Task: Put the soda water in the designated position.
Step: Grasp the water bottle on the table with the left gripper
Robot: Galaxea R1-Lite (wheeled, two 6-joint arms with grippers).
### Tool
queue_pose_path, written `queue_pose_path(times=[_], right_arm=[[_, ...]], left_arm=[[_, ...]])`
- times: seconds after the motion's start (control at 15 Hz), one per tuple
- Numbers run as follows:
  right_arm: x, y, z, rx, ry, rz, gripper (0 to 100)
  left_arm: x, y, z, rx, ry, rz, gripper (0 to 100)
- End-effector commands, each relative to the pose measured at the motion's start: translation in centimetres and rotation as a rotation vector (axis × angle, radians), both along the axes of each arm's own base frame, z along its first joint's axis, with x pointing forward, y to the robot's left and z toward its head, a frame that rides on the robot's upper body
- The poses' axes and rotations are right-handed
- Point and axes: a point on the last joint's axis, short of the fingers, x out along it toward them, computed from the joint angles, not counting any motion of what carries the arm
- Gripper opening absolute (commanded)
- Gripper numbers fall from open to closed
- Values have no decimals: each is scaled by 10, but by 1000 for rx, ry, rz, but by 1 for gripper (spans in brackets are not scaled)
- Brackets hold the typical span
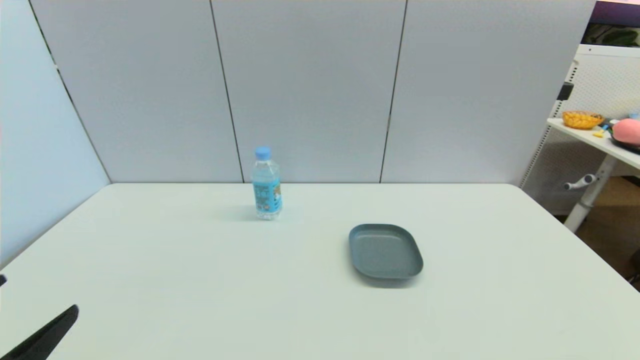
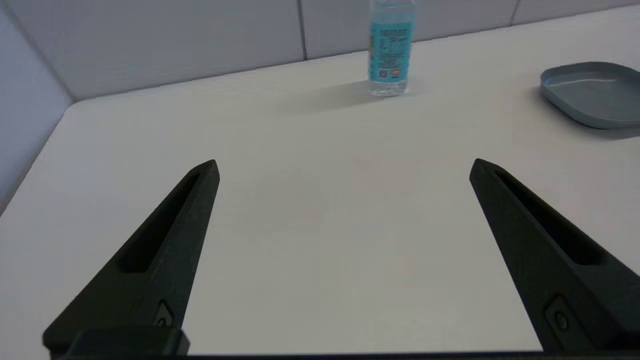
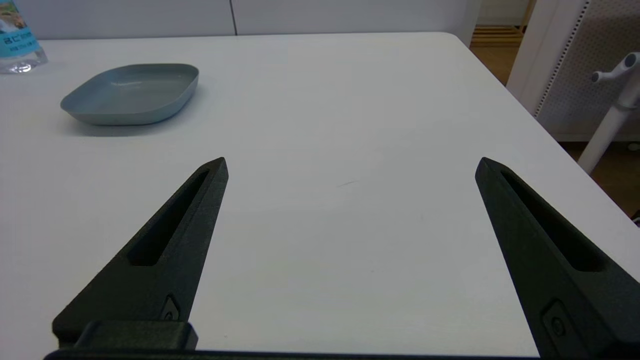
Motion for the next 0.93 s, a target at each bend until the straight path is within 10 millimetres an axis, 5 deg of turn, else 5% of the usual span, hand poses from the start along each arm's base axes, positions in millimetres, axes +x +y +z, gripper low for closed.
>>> queue_pose_path(times=[0.07, 0.67, 0.93], right_arm=[[0, 0, 0, 1, 2, -2, 100], [0, 0, 0, 1, 0, 0, 100], [0, 0, 0, 1, 2, 0, 100]], left_arm=[[83, -32, 11, 37, 92, -191, 100], [199, -80, -35, 48, 148, -257, 100], [228, -91, -54, 19, 119, -240, 100]])
